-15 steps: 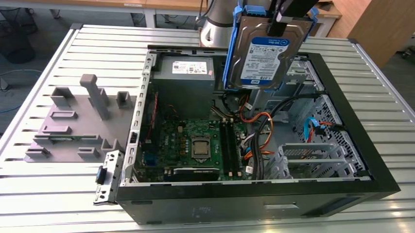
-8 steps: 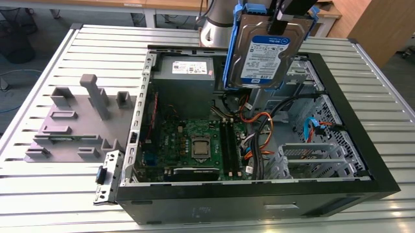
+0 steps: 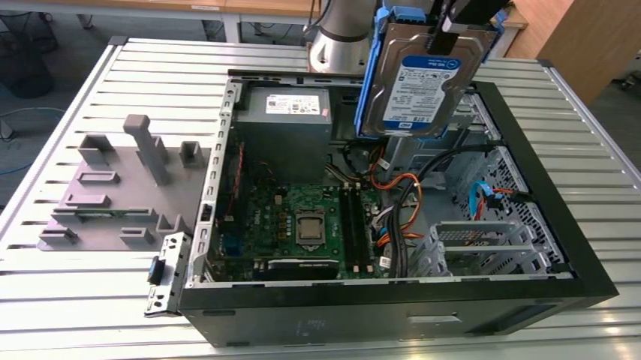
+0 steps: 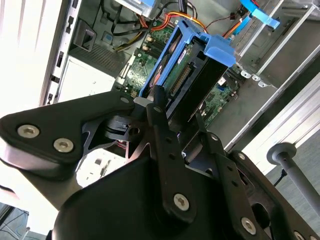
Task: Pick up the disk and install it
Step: 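Pick up the disk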
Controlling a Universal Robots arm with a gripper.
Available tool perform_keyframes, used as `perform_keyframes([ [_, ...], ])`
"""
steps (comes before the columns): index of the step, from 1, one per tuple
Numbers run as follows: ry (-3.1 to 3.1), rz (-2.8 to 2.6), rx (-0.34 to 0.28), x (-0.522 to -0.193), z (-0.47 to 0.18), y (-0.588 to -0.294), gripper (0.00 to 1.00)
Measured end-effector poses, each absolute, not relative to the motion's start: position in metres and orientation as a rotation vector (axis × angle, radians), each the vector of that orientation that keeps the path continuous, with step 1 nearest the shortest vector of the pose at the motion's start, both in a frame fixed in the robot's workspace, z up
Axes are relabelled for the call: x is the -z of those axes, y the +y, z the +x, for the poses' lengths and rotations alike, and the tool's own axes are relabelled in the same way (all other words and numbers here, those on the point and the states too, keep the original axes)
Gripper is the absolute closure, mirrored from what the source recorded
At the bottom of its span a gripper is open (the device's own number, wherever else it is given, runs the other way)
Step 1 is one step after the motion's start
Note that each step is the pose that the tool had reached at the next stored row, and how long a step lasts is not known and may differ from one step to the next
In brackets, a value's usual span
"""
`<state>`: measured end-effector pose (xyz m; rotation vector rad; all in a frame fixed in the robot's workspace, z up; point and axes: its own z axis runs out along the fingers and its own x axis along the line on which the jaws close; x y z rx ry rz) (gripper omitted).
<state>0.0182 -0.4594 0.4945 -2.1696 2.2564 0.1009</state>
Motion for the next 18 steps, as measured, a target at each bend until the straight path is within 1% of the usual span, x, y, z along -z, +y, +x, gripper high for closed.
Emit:
perform_keyframes([
  [6, 2.256, -2.170, -0.101, -0.494, 0.021, -0.467, 0.65],
  [18, 2.256, -2.169, -0.101, -0.493, 0.021, -0.508, 0.65],
])
